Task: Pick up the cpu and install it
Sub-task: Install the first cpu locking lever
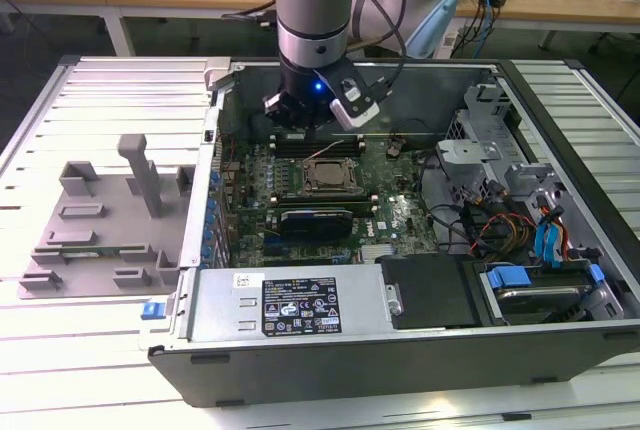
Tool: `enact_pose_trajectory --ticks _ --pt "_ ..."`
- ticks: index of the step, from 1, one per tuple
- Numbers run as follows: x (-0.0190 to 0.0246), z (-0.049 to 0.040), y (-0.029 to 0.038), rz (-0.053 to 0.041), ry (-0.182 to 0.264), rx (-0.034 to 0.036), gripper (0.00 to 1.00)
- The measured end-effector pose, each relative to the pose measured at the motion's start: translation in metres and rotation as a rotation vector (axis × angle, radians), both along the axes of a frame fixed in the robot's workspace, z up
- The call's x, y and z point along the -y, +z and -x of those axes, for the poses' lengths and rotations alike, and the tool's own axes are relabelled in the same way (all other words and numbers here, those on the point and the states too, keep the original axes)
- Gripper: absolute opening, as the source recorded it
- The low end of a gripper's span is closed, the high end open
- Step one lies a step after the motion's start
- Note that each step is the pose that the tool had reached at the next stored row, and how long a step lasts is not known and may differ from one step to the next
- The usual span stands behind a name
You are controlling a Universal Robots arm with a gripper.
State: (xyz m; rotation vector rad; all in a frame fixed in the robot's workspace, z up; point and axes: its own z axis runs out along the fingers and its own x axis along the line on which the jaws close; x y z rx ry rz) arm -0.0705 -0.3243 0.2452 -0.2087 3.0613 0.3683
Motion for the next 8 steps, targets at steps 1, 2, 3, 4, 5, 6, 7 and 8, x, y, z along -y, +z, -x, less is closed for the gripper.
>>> enact_pose_trajectory --ticks 1,2,3,4,5,6,7,8 --pt "0.0 0.0 -0.0007 0.0 -0.01 0.0 0.11" --pt "0.0 -0.0001 -0.0022 0.0 -0.03 0.0 0.11" --pt "0.0 -0.0002 -0.0036 0.0 -0.049 0.0001 0.11" --pt "0.0 -0.0002 -0.0051 0.0 -0.074 0.0 0.11" --pt "0.0 -0.0002 -0.0065 0.0 -0.11 0.0 0.11" --pt "0.0 -0.0002 -0.0079 0.0 -0.148 0.0 0.11" --pt "0.0 -0.0002 -0.0093 0.0 -0.183 0.0 0.11" --pt "0.0 -0.0002 -0.01 0.0 -0.199 0.0 0.11"
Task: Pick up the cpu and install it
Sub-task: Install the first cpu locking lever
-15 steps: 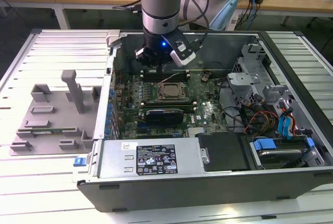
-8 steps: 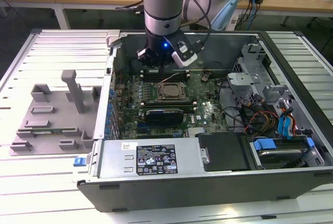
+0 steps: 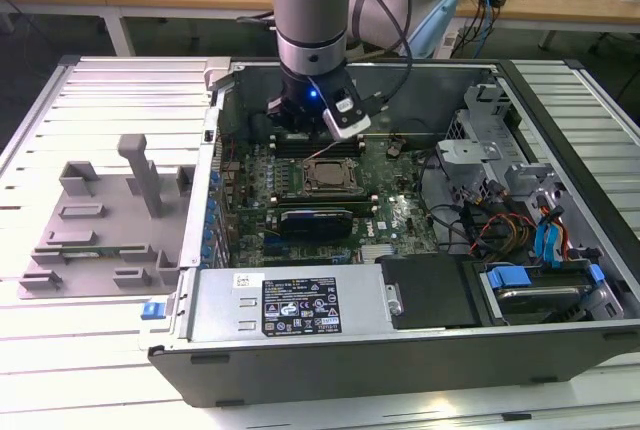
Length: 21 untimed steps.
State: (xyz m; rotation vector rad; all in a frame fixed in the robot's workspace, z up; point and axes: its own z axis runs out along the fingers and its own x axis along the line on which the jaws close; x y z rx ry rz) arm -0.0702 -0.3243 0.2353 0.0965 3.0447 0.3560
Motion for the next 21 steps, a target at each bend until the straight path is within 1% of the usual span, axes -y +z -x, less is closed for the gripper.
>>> enact_pose_trajectory --ticks 2,4,6,8,9,10,11,15,16,19,20,21 --pt "0.0 0.0 -0.0023 0.0 -0.065 0.0 0.11" --pt "0.0 0.0 -0.0037 0.0001 -0.115 -0.0001 0.11" --pt "0.0 0.0 -0.0064 0.0 -0.209 0.0 0.11" --pt "0.0 0.0 -0.0072 0.0 -0.243 -0.0001 0.11" --pt "-0.0001 0.0 -0.0079 0.0 -0.267 0.0 0.11" --pt "-0.0013 0.0 -0.0084 0.0 -0.284 -0.0001 0.11" --pt "-0.0021 -0.0001 -0.0084 0.0 -0.285 0.0 0.11" --pt "-0.0102 -0.0015 -0.0088 0.0001 -0.286 -0.0001 0.11" --pt "-0.0114 -0.0017 -0.0088 0.0001 -0.286 0.0 0.11" --pt "-0.0118 -0.0017 -0.0088 -0.0008 -0.286 -0.0001 0.11" --pt "-0.0121 -0.0017 -0.0088 -0.0027 -0.286 -0.0004 0.11" --pt "-0.0125 -0.0017 -0.0089 -0.0067 -0.286 -0.0008 0.11"
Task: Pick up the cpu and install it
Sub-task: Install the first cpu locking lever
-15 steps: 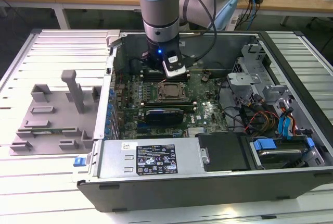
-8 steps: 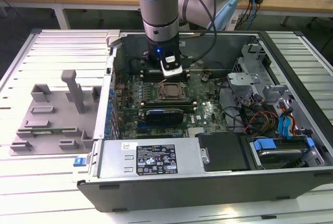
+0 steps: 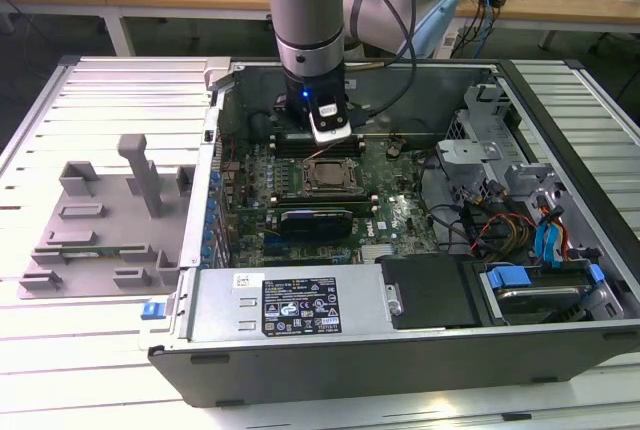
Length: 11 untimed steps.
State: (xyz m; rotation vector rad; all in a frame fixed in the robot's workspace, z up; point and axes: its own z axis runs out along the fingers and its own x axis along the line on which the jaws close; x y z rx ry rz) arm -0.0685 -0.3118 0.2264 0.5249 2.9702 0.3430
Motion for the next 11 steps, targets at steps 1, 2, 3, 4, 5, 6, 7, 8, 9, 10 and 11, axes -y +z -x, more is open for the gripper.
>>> enact_pose_trajectory --ticks 1,2,3,4,5,6,7,8,9,10,11 --pt "-0.0001 -0.0001 0.0001 -0.0061 0.0 -0.0002 0.11" --pt "-0.0001 -0.0004 0.0 -0.0084 0.0 0.0 0.11" --pt "-0.0001 -0.0014 -0.0001 -0.0092 0.0 -0.0002 0.11" --pt "-0.0001 -0.0031 -0.0004 -0.01 0.0 -0.0001 0.11" --pt "-0.0001 -0.0048 -0.0008 -0.0102 0.0 0.0 0.11" --pt "-0.0001 -0.0064 -0.0013 -0.0111 0.0 0.0 0.11" --pt "-0.0004 -0.0074 -0.0022 -0.0133 0.0 -0.0001 0.11" --pt "-0.0004 -0.0074 -0.0027 -0.0141 0.0 -0.0001 0.11" --pt "-0.0004 -0.0075 -0.0035 -0.0145 0.0 -0.0001 0.11" --pt "-0.0004 -0.0081 -0.0057 -0.0149 0.0 -0.0002 0.11" --pt "-0.0005 -0.0087 -0.0071 -0.015 0.0 -0.0001 0.11"
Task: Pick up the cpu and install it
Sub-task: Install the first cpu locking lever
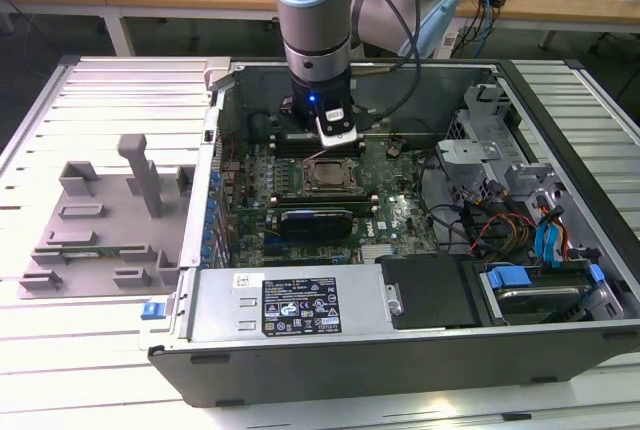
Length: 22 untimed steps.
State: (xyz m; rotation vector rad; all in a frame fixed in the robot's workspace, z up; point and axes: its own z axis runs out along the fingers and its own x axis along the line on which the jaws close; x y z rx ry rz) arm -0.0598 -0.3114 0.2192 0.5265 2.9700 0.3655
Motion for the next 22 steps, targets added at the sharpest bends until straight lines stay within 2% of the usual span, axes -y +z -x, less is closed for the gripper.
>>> enact_pose_trajectory --ticks 8,22 --pt "0.0 -0.0049 -0.0048 0.0 0.0 -0.0001 0.11" --pt "0.0 -0.0064 -0.0106 0.0001 -0.002 0.0 0.11"
